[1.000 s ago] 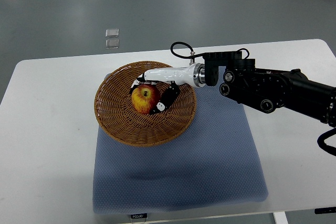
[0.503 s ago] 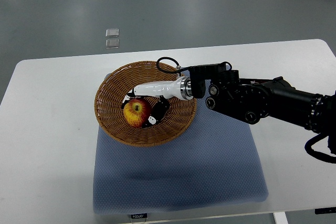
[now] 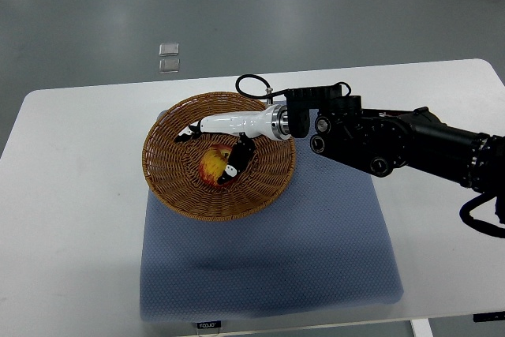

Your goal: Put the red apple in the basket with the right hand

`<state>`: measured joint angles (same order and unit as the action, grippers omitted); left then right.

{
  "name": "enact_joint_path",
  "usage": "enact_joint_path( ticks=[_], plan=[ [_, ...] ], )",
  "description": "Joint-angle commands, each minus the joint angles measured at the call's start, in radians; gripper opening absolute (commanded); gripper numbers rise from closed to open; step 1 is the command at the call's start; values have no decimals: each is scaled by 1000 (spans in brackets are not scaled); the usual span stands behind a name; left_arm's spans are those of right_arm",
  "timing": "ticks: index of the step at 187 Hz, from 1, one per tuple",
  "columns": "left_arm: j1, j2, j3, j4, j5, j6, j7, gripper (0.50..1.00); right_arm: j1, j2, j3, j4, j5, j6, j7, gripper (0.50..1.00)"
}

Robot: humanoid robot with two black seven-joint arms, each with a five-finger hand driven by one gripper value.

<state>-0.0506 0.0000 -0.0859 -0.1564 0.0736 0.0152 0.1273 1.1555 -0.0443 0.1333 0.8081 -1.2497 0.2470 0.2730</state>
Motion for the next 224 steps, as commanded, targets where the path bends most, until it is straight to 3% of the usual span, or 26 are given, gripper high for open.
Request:
enact_joint_path(
  ticks=[1,69,82,91,92,100,136,188,224],
  plan=[
    [0,0,0,-2,0,0,0,1000,18,-17,58,-1,59,5,-3,901],
    [0,0,0,-3,0,0,0,1000,-31,-132,218,-33,386,-15,-41,901],
    [0,0,0,-3,0,0,0,1000,-94,-146,301,-122,513,-60,-43,901],
    [0,0,0,-3,0,0,0,1000,-94,-146,301,-122,513,-60,-43,901],
    [0,0,0,-3,0,0,0,1000,-111,-146,325,-168,551,-75,-43,901],
    [0,0,0,-3,0,0,0,1000,-123,-147,344,-205,590,-87,-43,901],
    [0,0,0,0,0,0,0,1000,-163,-157,365,-308,779,-144,-43,901],
    [0,0,0,0,0,0,0,1000,-204,-169,368,-320,966,-239,-43,899],
    [0,0,0,0,0,0,0,1000,-211,-169,370,-319,1108,-239,-41,901]
  ],
)
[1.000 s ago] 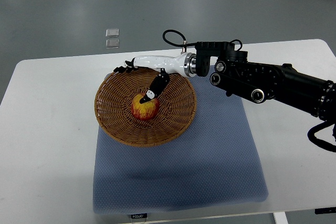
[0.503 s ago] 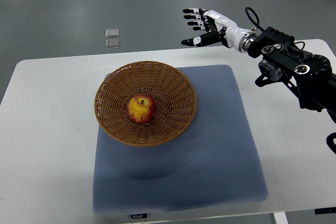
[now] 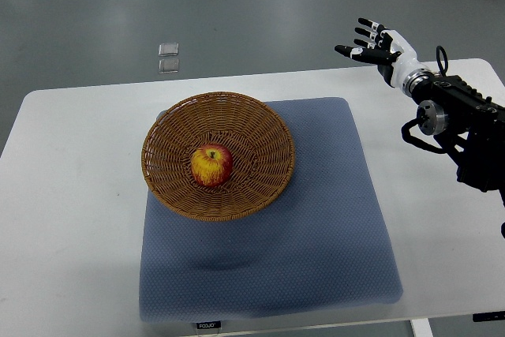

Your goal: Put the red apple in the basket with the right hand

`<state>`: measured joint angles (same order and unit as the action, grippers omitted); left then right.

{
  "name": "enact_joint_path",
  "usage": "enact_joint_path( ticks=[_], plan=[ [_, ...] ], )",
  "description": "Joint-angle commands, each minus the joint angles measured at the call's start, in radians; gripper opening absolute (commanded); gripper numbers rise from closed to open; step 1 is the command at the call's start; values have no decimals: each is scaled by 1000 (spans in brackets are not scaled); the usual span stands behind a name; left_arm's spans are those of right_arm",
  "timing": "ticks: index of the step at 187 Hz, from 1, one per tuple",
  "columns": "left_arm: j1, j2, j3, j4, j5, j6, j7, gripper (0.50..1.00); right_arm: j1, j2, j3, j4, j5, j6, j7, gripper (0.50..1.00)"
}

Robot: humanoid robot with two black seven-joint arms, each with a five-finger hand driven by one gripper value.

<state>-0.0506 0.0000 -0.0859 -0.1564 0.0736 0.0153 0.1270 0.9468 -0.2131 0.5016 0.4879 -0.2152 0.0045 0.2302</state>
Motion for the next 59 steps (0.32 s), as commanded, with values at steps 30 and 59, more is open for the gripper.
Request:
enact_joint_path(
  ticks=[30,59],
  plan=[
    [0,0,0,0,0,0,-1,1000,1,4,0,5,97,5,11,903],
    [0,0,0,-2,0,0,0,1000,-2,8,-2,6,96,5,12,913]
  ],
)
